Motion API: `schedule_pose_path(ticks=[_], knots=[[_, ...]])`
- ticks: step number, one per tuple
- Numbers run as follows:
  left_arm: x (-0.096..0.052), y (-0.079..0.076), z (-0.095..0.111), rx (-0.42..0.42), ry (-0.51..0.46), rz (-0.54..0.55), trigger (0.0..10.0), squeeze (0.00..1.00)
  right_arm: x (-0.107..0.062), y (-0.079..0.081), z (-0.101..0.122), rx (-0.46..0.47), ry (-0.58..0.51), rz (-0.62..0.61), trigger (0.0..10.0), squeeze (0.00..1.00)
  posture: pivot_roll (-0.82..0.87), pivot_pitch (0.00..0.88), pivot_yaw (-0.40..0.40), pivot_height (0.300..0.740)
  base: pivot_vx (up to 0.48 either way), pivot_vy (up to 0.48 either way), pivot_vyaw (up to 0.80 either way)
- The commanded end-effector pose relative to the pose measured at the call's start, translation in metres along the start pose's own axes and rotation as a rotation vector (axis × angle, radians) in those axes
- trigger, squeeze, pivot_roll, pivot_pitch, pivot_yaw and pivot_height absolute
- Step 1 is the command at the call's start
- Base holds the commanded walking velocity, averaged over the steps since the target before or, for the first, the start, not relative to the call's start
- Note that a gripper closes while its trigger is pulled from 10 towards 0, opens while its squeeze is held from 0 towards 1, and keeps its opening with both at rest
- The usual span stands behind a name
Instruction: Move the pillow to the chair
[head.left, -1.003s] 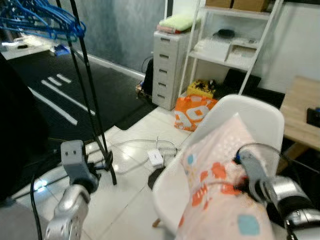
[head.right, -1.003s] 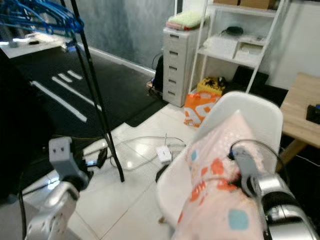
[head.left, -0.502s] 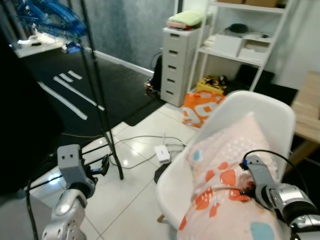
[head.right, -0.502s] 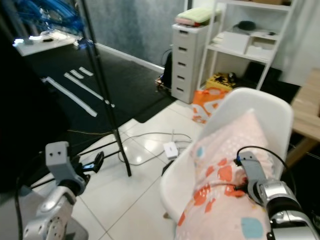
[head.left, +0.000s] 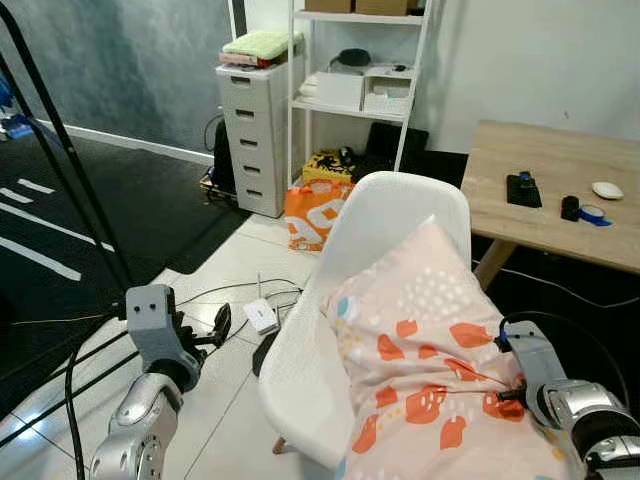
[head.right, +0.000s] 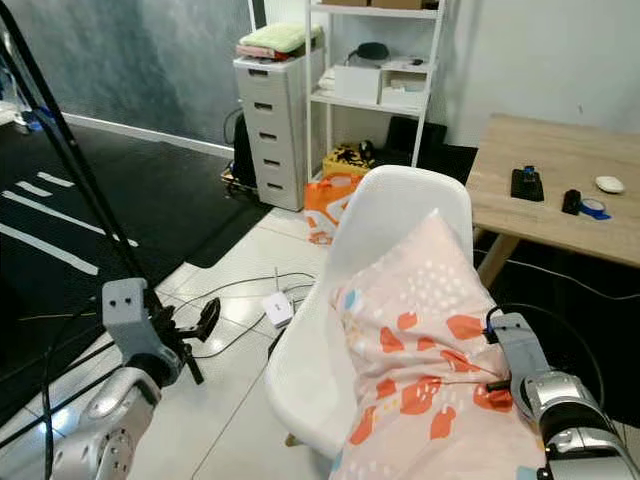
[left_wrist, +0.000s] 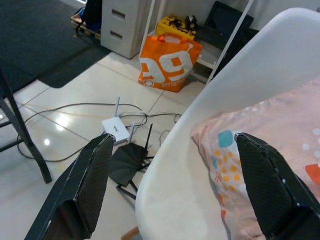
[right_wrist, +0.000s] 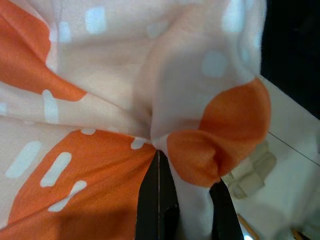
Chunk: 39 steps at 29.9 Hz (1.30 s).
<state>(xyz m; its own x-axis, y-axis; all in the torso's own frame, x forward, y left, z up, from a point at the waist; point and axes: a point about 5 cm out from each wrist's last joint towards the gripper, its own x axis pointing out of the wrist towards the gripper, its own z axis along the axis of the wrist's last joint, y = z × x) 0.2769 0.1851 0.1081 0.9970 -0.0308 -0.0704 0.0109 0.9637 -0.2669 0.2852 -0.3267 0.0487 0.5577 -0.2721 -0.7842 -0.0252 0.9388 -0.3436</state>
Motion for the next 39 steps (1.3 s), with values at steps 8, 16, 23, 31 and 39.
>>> schedule_pose_path(ticks=[8,16,23,31,39], knots=[[-0.004,0.006,0.002,0.003,0.007,0.009,10.0,0.0,0.002,-0.007,-0.012,0.059,0.01,-0.087,10.0,0.0,-0.17,0.067,0.031,0.74,0.0,0.0,0.0],[-0.005,0.006,0.002,0.004,0.013,0.006,10.0,0.0,0.001,0.01,0.016,0.077,-0.145,0.002,10.0,0.0,-0.17,0.07,0.034,0.74,0.0,0.0,-0.56],[-0.006,0.008,0.002,0.005,0.014,0.009,10.0,0.0,0.005,0.02,0.007,-0.06,-0.072,0.03,10.0,0.0,-0.16,0.07,0.034,0.74,0.0,0.0,-0.56],[-0.006,0.008,0.002,0.006,0.018,0.008,10.0,0.0,0.005,0.007,-0.005,-0.105,-0.005,-0.031,10.0,0.0,-0.17,0.066,0.033,0.74,0.0,0.0,-0.56],[-0.005,0.007,0.001,0.007,0.022,0.001,10.0,0.0,0.003,0.003,0.007,-0.052,-0.093,-0.06,10.0,0.0,-0.17,0.065,0.035,0.74,0.0,0.0,0.0]])
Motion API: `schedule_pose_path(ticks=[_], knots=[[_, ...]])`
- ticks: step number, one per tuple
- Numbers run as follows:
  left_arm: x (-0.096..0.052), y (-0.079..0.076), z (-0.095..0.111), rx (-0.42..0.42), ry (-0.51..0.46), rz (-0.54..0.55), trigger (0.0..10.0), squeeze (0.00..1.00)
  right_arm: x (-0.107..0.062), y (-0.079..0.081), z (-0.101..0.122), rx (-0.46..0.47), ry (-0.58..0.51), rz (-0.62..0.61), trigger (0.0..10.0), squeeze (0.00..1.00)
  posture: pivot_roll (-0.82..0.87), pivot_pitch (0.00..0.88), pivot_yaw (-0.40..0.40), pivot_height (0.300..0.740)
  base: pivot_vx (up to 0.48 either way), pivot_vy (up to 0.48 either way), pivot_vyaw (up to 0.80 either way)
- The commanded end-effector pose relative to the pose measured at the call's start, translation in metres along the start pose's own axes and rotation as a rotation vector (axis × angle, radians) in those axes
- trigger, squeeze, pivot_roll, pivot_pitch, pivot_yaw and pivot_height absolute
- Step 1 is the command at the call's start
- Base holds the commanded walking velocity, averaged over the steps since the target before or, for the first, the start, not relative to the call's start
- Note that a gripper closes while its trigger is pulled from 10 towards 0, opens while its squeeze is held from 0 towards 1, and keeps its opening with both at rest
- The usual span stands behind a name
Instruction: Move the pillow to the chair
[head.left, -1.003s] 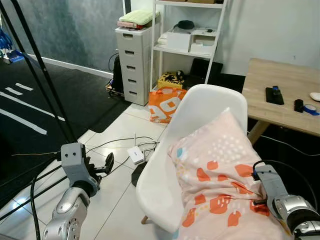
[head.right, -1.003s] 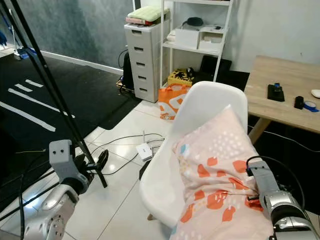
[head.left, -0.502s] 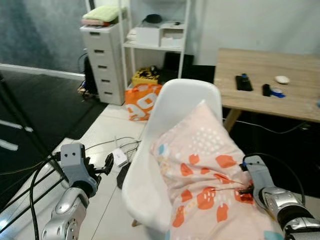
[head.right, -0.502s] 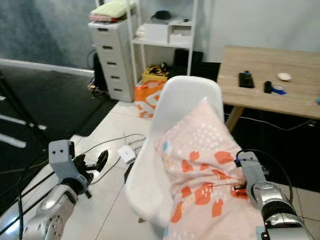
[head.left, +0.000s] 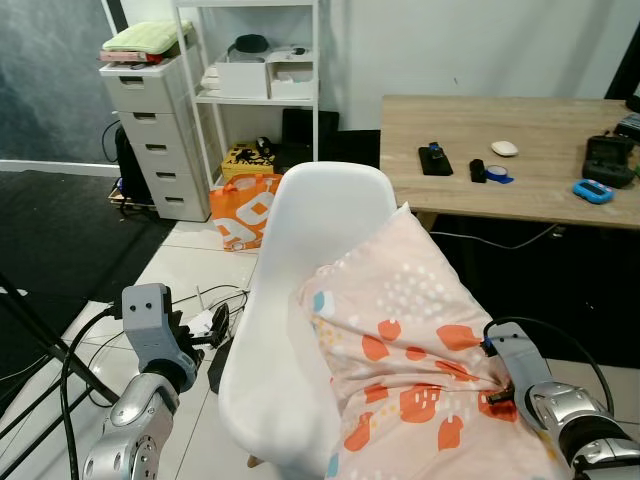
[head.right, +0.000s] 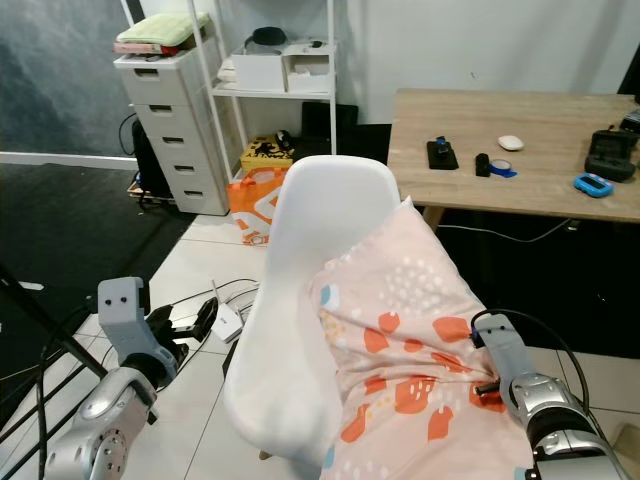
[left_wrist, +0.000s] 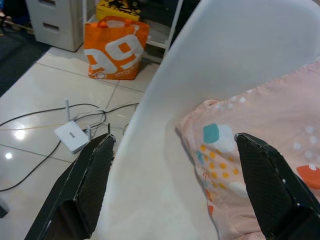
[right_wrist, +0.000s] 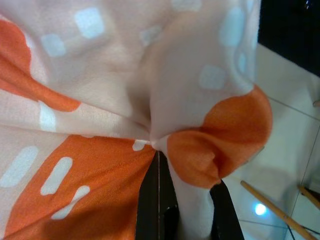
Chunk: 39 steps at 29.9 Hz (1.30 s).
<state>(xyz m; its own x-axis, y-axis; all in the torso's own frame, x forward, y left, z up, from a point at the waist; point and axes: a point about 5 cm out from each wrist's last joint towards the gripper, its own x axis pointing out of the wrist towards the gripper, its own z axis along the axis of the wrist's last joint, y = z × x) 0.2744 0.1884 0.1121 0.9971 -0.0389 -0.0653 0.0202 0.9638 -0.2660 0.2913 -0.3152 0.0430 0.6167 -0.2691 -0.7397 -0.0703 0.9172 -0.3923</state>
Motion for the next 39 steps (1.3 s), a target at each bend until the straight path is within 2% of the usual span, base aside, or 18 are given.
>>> schedule_pose_path(ticks=[1,5,7,10,11,14,15,16,17,19,21,23,24,25,26,30,35,39], knots=[[-0.002,0.004,-0.004,0.006,0.025,0.01,10.0,0.0,-0.002,-0.01,0.002,0.014,-0.019,-0.044,10.0,0.0,-0.17,0.065,0.035,0.74,0.0,0.0,0.0],[-0.002,0.004,-0.004,0.007,0.026,0.008,10.0,0.0,-0.002,-0.005,0.008,0.017,-0.054,-0.022,10.0,0.0,-0.17,0.065,0.036,0.74,0.0,0.0,0.0],[-0.002,0.004,-0.003,0.007,0.027,0.007,10.0,0.0,-0.001,0.014,0.02,0.053,-0.129,0.124,10.0,0.0,-0.17,0.068,0.038,0.74,0.0,0.0,0.0],[-0.002,0.004,-0.003,0.007,0.027,0.008,10.0,0.0,-0.002,0.024,0.028,0.077,-0.182,0.208,10.0,0.0,-0.17,0.068,0.038,0.74,0.0,0.0,0.0],[-0.003,0.004,-0.003,0.008,0.027,0.009,10.0,0.0,-0.008,0.042,0.045,0.101,-0.287,0.384,10.0,0.0,-0.17,0.069,0.04,0.74,0.0,0.0,0.0],[-0.003,0.004,-0.003,0.008,0.027,0.009,10.0,0.0,-0.008,0.042,0.045,0.101,-0.287,0.384,10.0,0.0,-0.17,0.069,0.04,0.74,0.0,0.0,0.0],[-0.003,0.005,-0.002,0.008,0.027,0.011,10.0,0.0,-0.02,0.059,0.06,0.109,-0.384,0.588,10.0,0.0,-0.17,0.071,0.04,0.74,0.0,0.0,0.0],[-0.003,0.005,-0.002,0.008,0.027,0.011,10.0,0.0,-0.02,0.059,0.06,0.109,-0.384,0.588,10.0,0.0,-0.17,0.071,0.04,0.74,0.0,0.0,0.0],[-0.003,0.006,-0.002,0.009,0.026,0.014,10.0,0.0,-0.04,0.075,0.072,0.055,-0.471,0.798,10.0,0.0,-0.17,0.075,0.041,0.74,0.0,0.0,0.0],[-0.003,0.006,-0.002,0.009,0.026,0.014,10.0,0.0,-0.04,0.075,0.072,0.055,-0.471,0.798,10.0,0.0,-0.17,0.075,0.041,0.74,0.0,0.0,0.0],[-0.004,0.008,-0.001,0.009,0.026,0.019,10.0,0.0,-0.083,0.105,0.085,-0.082,-0.578,1.096,10.0,0.0,-0.17,0.078,0.044,0.74,0.0,0.0,0.0],[-0.004,0.008,-0.001,0.009,0.026,0.019,10.0,0.0,-0.083,0.105,0.085,-0.082,-0.578,1.096,10.0,0.0,-0.17,0.078,0.044,0.74,0.0,0.0,0.0],[-0.004,0.008,-0.002,0.009,0.027,0.02,10.0,0.0,-0.099,0.118,0.091,-0.128,-0.605,1.159,10.0,0.0,-0.17,0.078,0.042,0.74,0.0,0.0,0.0],[-0.004,0.008,-0.002,0.009,0.027,0.02,10.0,0.0,-0.099,0.118,0.091,-0.128,-0.605,1.159,10.0,0.0,-0.17,0.078,0.042,0.74,0.0,0.0,0.0],[-0.004,0.008,-0.002,0.008,0.028,0.02,10.0,0.0,-0.113,0.129,0.094,-0.167,-0.63,1.203,10.0,0.0,-0.17,0.079,0.04,0.74,0.0,0.0,0.0],[-0.005,0.008,-0.003,0.006,0.029,0.024,10.0,0.0,-0.124,0.14,0.096,-0.214,-0.649,1.232,10.0,0.0,-0.17,0.079,0.039,0.74,0.0,0.0,0.0],[-0.006,0.009,-0.003,0.006,0.032,0.027,10.0,0.0,-0.123,0.138,0.09,-0.245,-0.618,1.215,10.0,0.0,-0.17,0.079,0.038,0.74,0.0,0.0,0.0],[-0.005,0.01,-0.003,0.003,0.032,0.03,10.0,0.0,-0.117,0.123,0.079,-0.27,-0.523,1.134,10.0,0.0,-0.18,0.081,0.039,0.74,0.0,0.0,0.0]])
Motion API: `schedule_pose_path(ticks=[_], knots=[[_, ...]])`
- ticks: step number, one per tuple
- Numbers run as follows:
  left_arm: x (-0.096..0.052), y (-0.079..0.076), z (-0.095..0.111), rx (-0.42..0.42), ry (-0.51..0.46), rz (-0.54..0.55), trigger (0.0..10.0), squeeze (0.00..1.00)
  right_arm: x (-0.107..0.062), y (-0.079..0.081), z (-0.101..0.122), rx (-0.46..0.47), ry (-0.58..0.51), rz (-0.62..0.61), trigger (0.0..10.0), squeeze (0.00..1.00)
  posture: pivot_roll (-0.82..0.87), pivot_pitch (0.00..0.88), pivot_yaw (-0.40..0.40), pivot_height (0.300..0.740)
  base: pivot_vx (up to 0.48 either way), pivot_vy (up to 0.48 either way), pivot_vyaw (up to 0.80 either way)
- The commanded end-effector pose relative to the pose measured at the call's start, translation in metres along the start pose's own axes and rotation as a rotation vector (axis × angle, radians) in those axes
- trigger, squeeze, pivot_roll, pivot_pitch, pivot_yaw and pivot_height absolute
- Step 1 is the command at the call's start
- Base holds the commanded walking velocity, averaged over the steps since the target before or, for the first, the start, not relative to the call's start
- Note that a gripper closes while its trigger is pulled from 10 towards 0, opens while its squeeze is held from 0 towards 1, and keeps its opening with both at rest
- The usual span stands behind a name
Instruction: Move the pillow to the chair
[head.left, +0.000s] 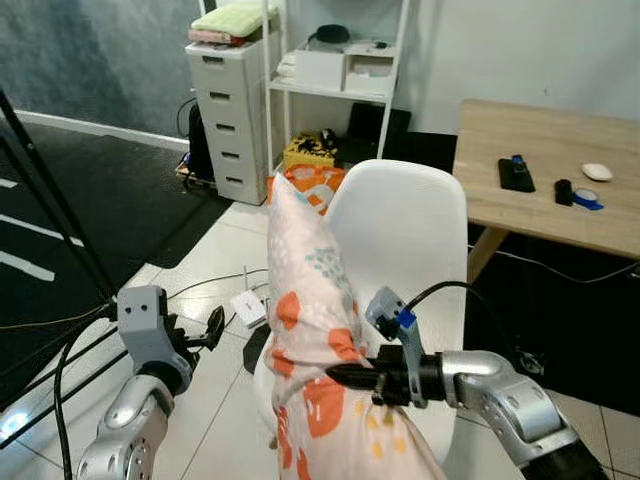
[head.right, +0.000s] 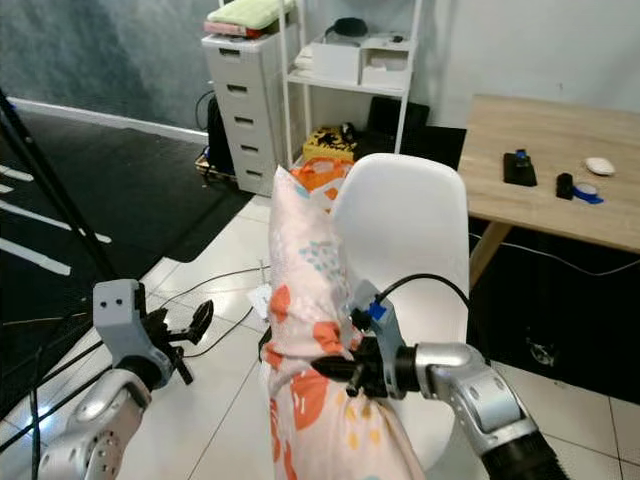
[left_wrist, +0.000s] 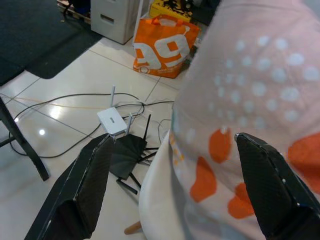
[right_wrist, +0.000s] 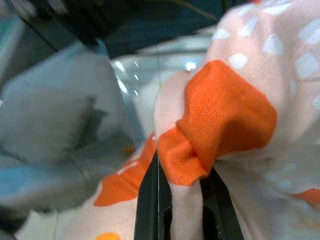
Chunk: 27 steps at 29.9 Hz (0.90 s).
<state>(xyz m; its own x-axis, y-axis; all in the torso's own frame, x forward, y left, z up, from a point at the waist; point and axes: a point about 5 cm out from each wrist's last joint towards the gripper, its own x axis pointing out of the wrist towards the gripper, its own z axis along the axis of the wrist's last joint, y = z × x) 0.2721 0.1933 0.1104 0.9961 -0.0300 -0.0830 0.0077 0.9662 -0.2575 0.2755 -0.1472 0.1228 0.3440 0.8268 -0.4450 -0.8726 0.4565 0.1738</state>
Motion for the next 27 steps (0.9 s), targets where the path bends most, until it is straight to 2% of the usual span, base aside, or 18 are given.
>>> schedule_pose_path(ticks=[1,5,14,16,27], knots=[[-0.003,0.005,-0.002,-0.005,0.017,0.017,10.0,0.0,-0.002,0.002,0.0,-0.005,0.01,0.005,10.0,0.0,-0.18,0.081,0.039,0.74,0.0,0.0,0.0],[-0.003,0.005,-0.002,-0.005,0.017,0.017,10.0,0.0,-0.008,0.0,-0.004,0.006,0.045,-0.025,10.0,0.0,-0.18,0.081,0.041,0.74,0.0,0.0,0.0],[-0.003,0.007,-0.001,-0.002,0.017,0.02,10.0,0.0,-0.007,0.003,0.0,0.009,0.032,-0.04,10.0,0.0,-0.17,0.082,0.045,0.74,0.0,0.0,-0.56],[-0.004,0.007,0.0,-0.001,0.017,0.021,10.0,0.0,-0.006,0.003,0.005,0.017,-0.005,-0.045,10.0,0.0,-0.17,0.083,0.047,0.74,0.0,0.0,0.0],[-0.004,0.008,-0.001,-0.002,0.02,0.021,10.0,0.0,-0.007,0.005,0.005,0.007,0.014,-0.044,10.0,0.0,-0.17,0.082,0.046,0.715,0.0,0.0,0.0]])
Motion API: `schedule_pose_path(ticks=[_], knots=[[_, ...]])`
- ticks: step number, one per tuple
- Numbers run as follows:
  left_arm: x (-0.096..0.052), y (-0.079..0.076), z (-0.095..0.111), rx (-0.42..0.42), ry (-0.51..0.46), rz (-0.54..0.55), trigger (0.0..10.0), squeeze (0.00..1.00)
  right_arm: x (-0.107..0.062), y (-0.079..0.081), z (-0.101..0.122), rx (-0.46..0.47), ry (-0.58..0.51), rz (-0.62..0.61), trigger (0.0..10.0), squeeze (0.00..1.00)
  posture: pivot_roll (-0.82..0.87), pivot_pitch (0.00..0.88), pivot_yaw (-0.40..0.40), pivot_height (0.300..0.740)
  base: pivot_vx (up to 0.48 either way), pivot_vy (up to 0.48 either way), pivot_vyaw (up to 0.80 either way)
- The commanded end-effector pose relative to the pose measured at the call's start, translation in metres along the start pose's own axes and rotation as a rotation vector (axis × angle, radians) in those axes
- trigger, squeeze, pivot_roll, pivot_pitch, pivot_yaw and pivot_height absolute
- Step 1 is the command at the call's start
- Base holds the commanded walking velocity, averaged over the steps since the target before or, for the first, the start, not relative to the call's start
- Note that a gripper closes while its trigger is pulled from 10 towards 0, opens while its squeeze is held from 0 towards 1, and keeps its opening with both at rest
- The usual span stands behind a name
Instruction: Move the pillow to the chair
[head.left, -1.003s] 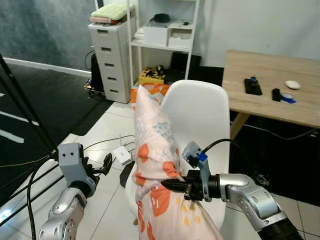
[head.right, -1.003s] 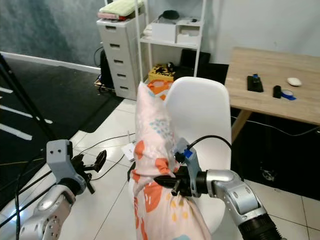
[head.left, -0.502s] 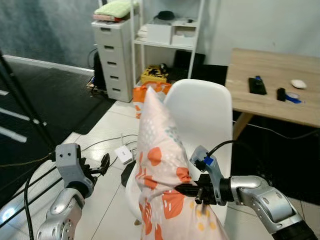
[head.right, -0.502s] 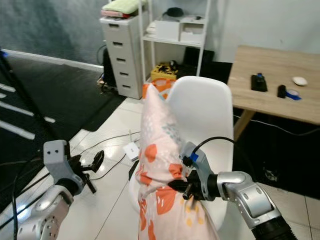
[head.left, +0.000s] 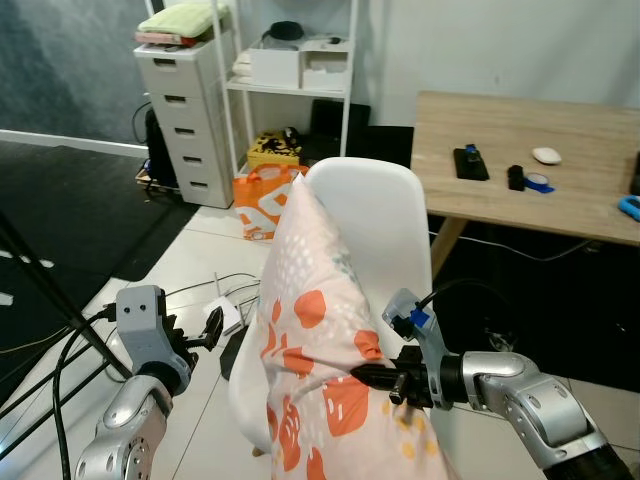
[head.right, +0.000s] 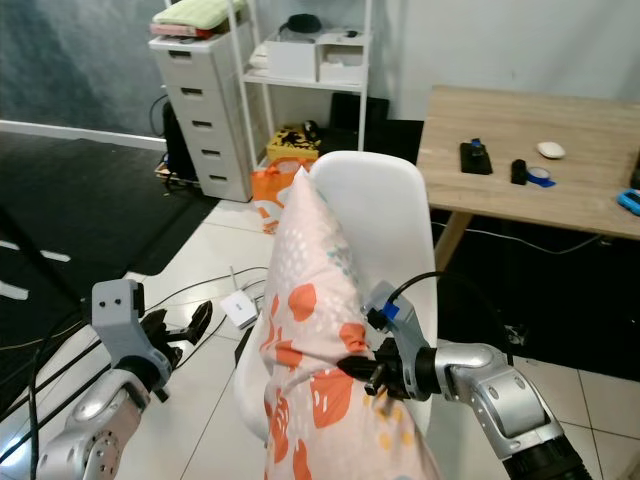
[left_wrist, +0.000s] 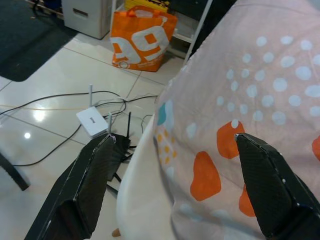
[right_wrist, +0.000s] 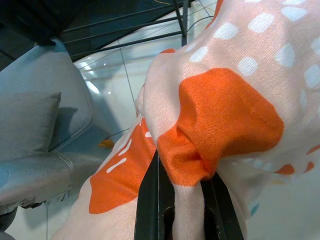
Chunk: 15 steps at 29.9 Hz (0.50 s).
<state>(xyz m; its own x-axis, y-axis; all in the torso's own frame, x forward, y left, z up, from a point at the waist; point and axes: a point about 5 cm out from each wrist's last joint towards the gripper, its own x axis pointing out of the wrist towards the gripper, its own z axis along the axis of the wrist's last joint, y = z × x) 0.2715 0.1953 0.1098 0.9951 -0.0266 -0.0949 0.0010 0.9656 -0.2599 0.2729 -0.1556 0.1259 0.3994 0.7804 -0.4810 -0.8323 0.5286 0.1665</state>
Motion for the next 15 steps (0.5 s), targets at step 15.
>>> schedule_pose_path(ticks=[15], knots=[[-0.004,0.007,-0.001,0.001,0.011,0.016,10.0,0.0,-0.017,-0.033,-0.017,0.024,0.198,-0.213,10.0,0.0,-0.17,0.07,0.044,0.665,0.0,0.0,0.0]])
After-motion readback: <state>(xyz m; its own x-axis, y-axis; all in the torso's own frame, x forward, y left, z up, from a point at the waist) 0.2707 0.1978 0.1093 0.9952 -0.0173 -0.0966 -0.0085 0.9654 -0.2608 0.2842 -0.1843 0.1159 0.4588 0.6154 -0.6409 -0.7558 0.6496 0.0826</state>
